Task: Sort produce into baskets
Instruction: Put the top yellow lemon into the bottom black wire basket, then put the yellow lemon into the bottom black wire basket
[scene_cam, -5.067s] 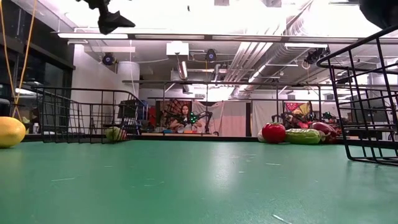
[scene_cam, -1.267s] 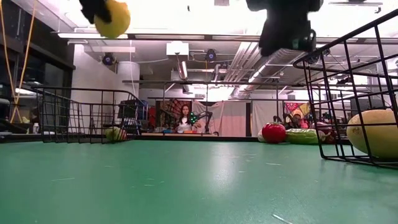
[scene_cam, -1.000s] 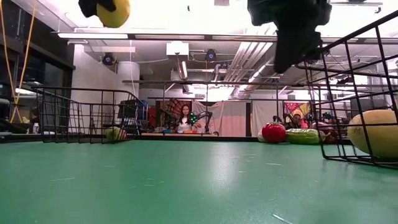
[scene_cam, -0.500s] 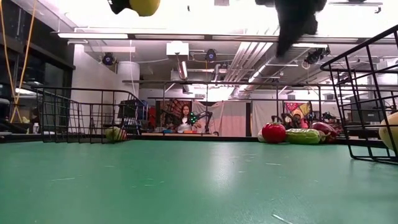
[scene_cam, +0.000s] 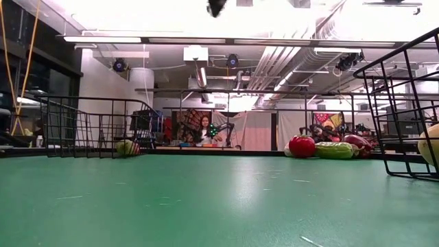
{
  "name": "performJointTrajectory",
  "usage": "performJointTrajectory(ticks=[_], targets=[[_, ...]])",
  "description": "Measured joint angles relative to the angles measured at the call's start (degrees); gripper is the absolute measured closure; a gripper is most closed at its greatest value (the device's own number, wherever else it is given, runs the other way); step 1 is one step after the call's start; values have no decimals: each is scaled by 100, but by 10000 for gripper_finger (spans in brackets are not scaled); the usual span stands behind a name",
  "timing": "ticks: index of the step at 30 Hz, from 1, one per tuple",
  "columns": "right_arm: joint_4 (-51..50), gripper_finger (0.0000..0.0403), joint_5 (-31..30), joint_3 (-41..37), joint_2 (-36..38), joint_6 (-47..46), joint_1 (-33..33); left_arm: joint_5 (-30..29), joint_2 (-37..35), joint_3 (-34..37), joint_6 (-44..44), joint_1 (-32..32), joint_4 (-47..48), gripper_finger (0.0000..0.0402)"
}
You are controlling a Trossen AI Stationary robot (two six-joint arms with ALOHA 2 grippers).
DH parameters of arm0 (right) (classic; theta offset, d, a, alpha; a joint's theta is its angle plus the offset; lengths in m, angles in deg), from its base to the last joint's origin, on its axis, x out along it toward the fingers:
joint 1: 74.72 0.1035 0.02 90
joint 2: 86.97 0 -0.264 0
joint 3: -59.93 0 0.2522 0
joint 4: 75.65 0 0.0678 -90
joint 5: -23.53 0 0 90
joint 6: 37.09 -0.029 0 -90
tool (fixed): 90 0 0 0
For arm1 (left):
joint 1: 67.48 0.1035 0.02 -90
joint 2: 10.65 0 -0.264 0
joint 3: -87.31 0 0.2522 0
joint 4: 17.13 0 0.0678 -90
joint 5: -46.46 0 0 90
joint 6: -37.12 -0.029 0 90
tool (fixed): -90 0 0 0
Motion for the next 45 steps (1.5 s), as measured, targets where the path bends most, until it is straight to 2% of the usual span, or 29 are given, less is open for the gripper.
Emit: performJointTrajectory(ticks=[8, 13, 17, 22, 29, 31, 33, 35, 39, 42, 45], targets=[[-7, 403, -146, 9, 96, -121, 1, 174, 1904, -1958, -538, -14, -256, 244], [4, 403, -146, 7, 11, -137, 2, 135, 2836, -3006, -453, 8, -361, 166], [47, 403, -144, 7, 8, -137, 2, 122, 3308, -3647, -246, 77, -254, 114], [52, 403, -146, 7, 8, -131, 0, 113, 3449, -4126, -325, 120, 571, 83], [6, 403, -246, 7, 8, -91, 0, 93, 2709, -4403, -748, 287, 3410, 79], [-25, 403, -291, 7, 8, -74, 0, 97, 2410, -4202, -752, 350, 3993, 80], [-66, 403, -303, 5, 6, -74, 2, 94, 2048, -3711, -617, 408, 4295, 80], [-127, 403, -332, 5, 6, -73, 2, 60, 1533, -2954, -379, 432, 4175, 80], [-263, 403, -343, 5, 6, -76, 2, -345, 114, -1004, 283, 336, 3566, 80], [-263, 403, -339, 5, 6, -120, 2, -529, -903, 281, 1269, 146, 3468, 80], [-260, 403, -333, 5, 6, -124, 2, -552, -1760, 1068, 2808, -79, 3777, 80]])
